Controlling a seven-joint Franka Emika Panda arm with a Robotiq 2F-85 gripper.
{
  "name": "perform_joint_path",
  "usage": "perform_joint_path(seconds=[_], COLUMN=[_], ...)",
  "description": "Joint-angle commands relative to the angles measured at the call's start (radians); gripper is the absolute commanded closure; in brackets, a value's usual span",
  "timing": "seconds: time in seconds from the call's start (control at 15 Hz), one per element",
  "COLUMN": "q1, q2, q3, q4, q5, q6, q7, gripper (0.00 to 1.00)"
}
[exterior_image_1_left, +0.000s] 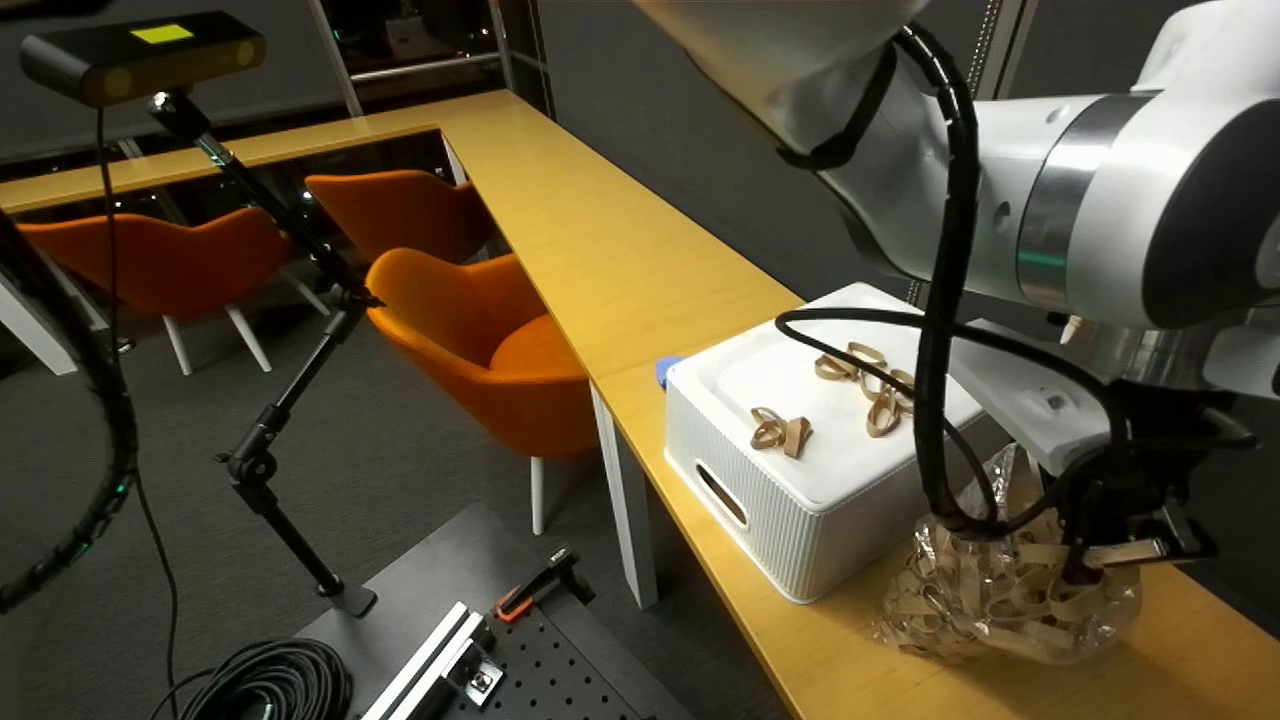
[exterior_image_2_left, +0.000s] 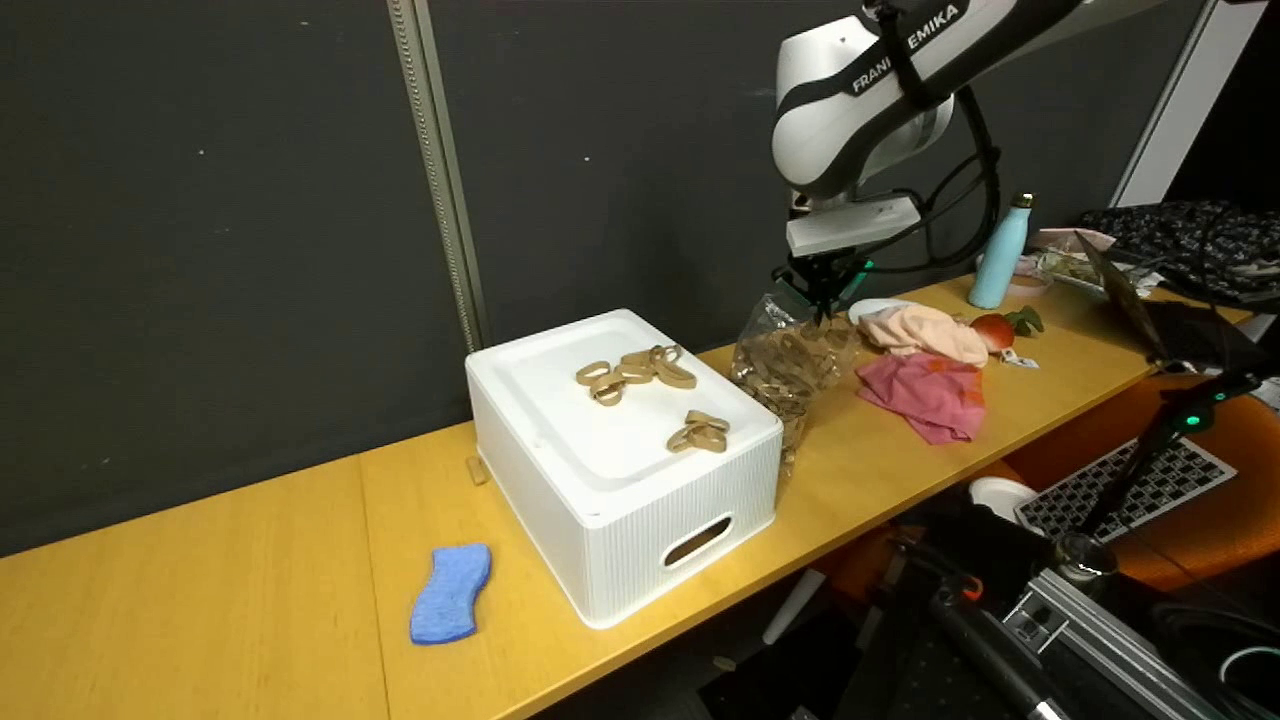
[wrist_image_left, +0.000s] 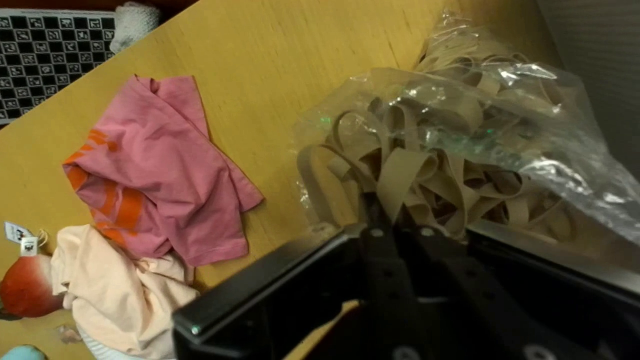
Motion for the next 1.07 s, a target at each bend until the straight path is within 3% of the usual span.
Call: perform_joint_path(seconds=[0.0,0.53,0.6,0.73,1.0], q1=[0.015,0.061,0.072,0.088,0.097], q2=[-0.017,0.036,0.033,0.001,-0.058], q3=[-0.017,-0.007,-0.012,-0.019,-0.023], q4=[-0.010,0.012,0.014,0.008,0.023], q5=[-0.028,-0.047,-0.056,-0.082,-0.131], q6=[0.052,0.074,0.069,0.056,0.024], q7=[0.023,0.025,0.035,0.049,0.073], gripper=[0.99,0.99,0.70,0.63,0.33])
